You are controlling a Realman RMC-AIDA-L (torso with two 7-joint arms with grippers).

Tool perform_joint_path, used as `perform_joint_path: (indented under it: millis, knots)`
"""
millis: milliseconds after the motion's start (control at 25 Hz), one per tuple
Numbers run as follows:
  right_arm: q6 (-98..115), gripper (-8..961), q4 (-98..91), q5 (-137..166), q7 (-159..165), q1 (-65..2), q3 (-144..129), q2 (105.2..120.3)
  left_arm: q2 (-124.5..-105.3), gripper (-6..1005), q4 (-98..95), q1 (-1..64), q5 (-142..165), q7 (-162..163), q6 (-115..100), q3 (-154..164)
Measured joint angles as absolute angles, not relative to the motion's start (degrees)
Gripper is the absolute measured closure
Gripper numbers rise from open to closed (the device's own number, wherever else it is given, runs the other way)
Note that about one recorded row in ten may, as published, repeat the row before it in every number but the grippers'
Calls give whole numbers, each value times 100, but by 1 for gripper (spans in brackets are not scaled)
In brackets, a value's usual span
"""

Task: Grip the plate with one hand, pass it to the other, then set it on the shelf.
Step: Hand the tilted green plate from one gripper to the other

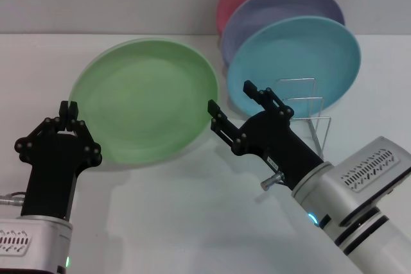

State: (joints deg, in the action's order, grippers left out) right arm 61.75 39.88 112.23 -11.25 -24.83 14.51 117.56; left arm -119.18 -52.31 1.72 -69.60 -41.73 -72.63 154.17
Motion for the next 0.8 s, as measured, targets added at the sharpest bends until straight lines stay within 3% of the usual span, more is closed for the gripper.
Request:
perform_joint_path:
  millis: [800]
  knots:
    - [5740,220,3917,11224,-1125,-2696,1676,11850,-11918,970,-5300,128,-6966,-4278,-7359,15489]
